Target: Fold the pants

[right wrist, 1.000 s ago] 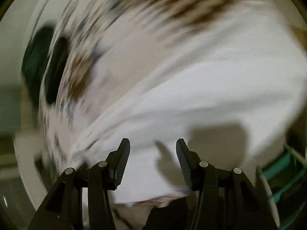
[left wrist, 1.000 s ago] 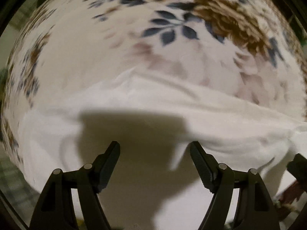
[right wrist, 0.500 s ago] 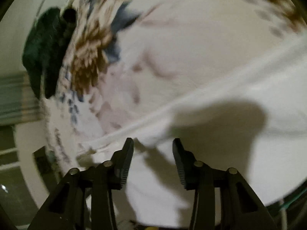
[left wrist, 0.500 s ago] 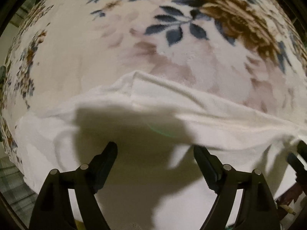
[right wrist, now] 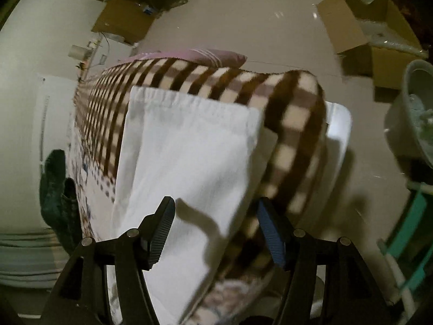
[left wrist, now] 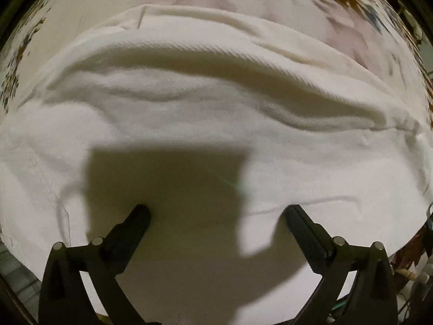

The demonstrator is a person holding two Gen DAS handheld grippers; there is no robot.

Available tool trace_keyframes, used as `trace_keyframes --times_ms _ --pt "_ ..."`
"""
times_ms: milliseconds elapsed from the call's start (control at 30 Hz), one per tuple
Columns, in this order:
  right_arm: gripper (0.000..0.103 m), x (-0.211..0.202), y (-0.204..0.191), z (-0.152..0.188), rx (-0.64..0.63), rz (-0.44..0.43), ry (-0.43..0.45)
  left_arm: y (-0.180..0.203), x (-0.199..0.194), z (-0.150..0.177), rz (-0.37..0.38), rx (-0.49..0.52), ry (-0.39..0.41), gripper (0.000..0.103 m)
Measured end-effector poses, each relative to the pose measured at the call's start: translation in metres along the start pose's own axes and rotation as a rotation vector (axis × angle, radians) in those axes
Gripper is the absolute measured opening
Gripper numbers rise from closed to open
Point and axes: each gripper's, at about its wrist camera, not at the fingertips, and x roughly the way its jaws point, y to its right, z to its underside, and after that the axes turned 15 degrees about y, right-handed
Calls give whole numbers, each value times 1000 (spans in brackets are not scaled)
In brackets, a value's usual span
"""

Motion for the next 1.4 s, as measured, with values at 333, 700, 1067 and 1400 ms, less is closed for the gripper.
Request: trace_keyframes --times_ms 333,700,1067,1400 --pt "62 35 -5 -15 168 -256 77 -14 9 -16 0 -24 -3 103" --pt "9 -27 -107 4 -94 -207 167 -49 -25 -37 49 -119 50 103" --pt "9 -86 -272 185 -579 -319 94 -174 -100 -4 60 -251 153 103" --pt "8 -9 -286 425 -1026 -283 -147 -241 -100 50 6 -357 107 103"
